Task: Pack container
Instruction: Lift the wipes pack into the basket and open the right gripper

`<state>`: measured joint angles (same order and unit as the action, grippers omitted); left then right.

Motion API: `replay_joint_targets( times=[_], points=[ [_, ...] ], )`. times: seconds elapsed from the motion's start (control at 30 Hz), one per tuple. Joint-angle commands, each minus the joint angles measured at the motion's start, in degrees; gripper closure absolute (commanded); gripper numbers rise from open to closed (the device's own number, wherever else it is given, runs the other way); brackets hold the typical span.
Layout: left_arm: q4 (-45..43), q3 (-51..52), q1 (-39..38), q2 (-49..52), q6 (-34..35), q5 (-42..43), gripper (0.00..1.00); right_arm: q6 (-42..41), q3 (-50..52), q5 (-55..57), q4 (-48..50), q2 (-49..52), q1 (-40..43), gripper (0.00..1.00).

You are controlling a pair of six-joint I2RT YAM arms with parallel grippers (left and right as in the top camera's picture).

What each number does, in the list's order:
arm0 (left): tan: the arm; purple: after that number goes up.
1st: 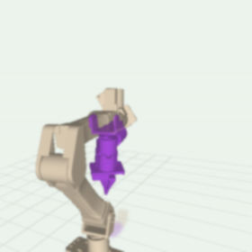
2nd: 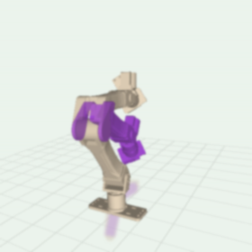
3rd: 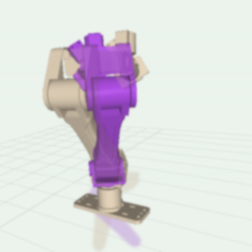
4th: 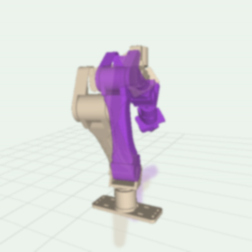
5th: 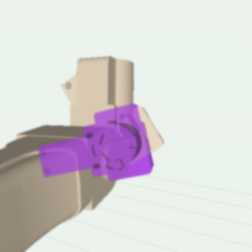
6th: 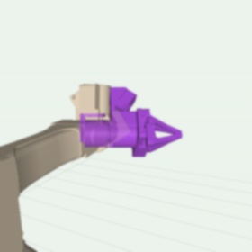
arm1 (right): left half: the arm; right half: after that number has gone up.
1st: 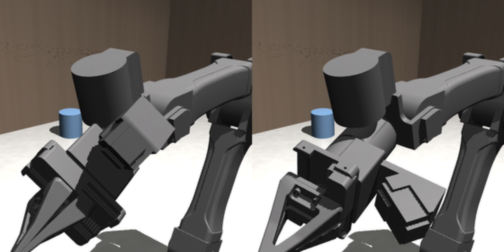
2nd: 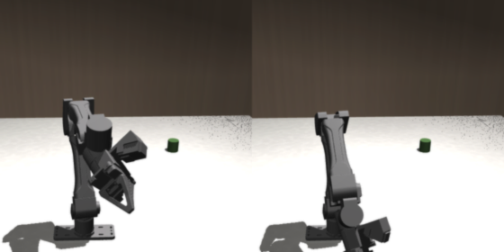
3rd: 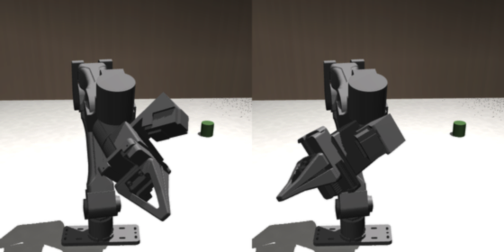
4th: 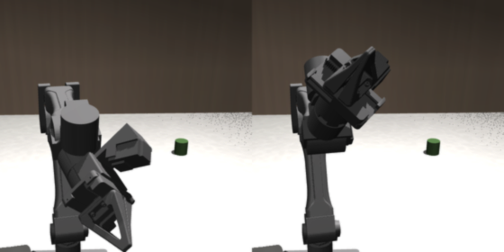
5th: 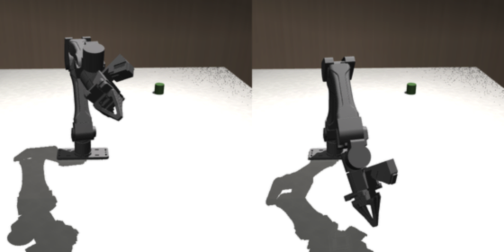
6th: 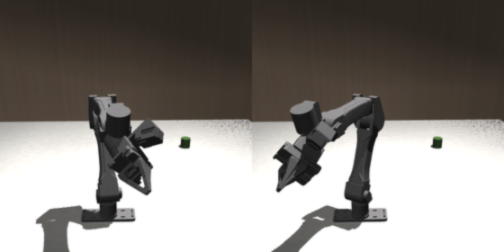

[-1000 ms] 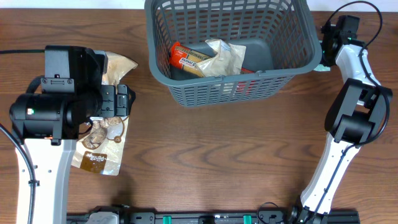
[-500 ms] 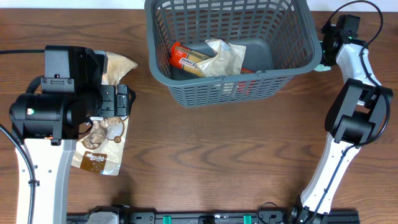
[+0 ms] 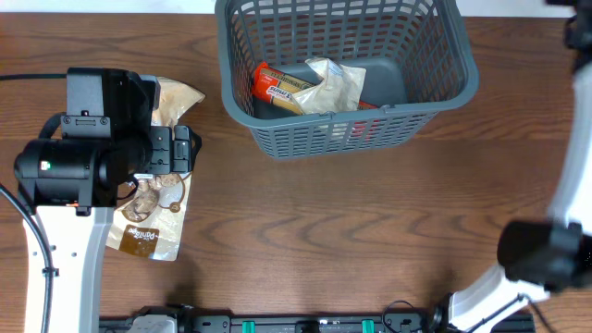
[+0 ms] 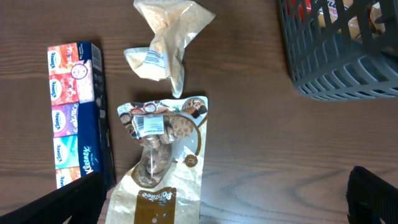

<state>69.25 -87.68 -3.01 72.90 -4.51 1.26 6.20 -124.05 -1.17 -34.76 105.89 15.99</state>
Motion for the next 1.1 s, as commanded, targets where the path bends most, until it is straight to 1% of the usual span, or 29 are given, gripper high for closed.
replay_joint_targets(
  times=[0.0, 0.13, 0.23, 0.33, 0.47, 0.57, 0.7, 0.87, 1.07],
  points=[
    [0.35, -0.31, 0.04, 0.07, 0.26, -0.46, 0.01, -1.03, 0.00, -0.55, -0.55, -3.72, -1.86, 0.99],
    [0.35, -0.31, 0.04, 0.07, 0.26, -0.46, 0.01, -1.05, 0.00, -7.89, -1.27, -6.03, -5.16, 0.99],
    [0.37, -0.31, 0.04, 0.07, 0.26, -0.46, 0.01, -1.46, 0.04, -10.14, -3.80, -5.68, -8.83, 0.99],
    [0.37, -0.31, 0.04, 0.07, 0.24, -0.46, 0.01, -1.18, 0.04, -10.29, -6.40, -4.85, -13.81, 0.99],
    [0.42, -0.31, 0.04, 0.07, 0.26, -0.46, 0.01, 2.21, 0.04, -10.05, -10.16, -3.26, -20.33, 0.99],
    [0.70, -0.31, 0.04, 0.07, 0.26, -0.44, 0.02, 3.15, 0.04, -7.82, -15.10, -0.79, -24.17, 0.99],
    [1.33, -0.31, 0.04, 0.07, 0.26, -0.44, 0.01, 3.74, 0.04, -7.58, -20.46, 2.47, -26.05, 0.99],
    [1.95, -0.31, 0.04, 0.07, 0.24, -0.46, 0.01, 3.74, 0.09, -7.45, -26.95, 7.37, -26.25, 0.99],
    [1.88, -0.31, 0.04, 0.07, -0.22, -0.46, 0.01, 4.20, 0.09, -6.49, -31.12, 13.20, -26.14, 0.99]
  ],
)
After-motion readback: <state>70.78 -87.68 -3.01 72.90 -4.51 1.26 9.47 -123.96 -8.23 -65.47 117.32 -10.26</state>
